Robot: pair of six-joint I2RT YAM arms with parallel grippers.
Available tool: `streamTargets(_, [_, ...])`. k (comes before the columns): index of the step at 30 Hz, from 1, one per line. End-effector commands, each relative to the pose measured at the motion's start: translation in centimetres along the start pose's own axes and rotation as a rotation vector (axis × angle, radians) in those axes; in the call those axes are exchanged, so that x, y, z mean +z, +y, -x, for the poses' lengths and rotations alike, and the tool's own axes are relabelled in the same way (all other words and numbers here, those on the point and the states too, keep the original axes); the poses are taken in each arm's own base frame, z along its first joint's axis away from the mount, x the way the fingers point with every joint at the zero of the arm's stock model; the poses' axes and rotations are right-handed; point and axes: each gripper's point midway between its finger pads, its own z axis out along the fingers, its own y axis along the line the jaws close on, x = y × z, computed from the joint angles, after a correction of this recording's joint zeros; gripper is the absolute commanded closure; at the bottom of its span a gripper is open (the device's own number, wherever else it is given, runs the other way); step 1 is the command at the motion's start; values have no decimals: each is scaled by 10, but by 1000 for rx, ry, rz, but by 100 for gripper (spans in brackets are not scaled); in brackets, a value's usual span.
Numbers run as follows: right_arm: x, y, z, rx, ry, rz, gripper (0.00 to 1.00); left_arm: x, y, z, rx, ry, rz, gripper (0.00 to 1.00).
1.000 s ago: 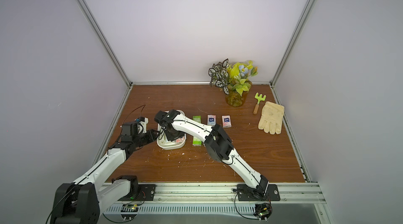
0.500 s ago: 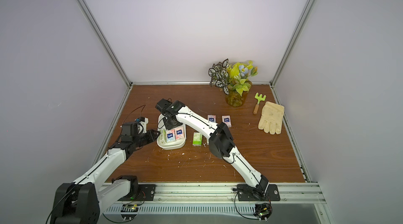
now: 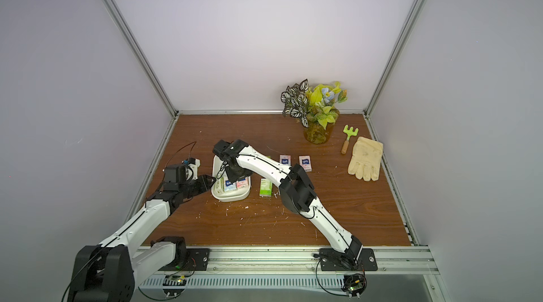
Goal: Take the pocket tissues out of the storage box
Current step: Pick up the pocket tissues from the storage box.
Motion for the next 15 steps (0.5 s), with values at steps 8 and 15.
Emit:
streamTargets(8, [7, -11, -16, 20, 70, -70, 43, 2, 0, -2, -11, 18, -14, 73])
streamTargets(15, [14, -13, -18, 21, 82, -98, 41, 4, 2, -4, -16, 27, -12, 75])
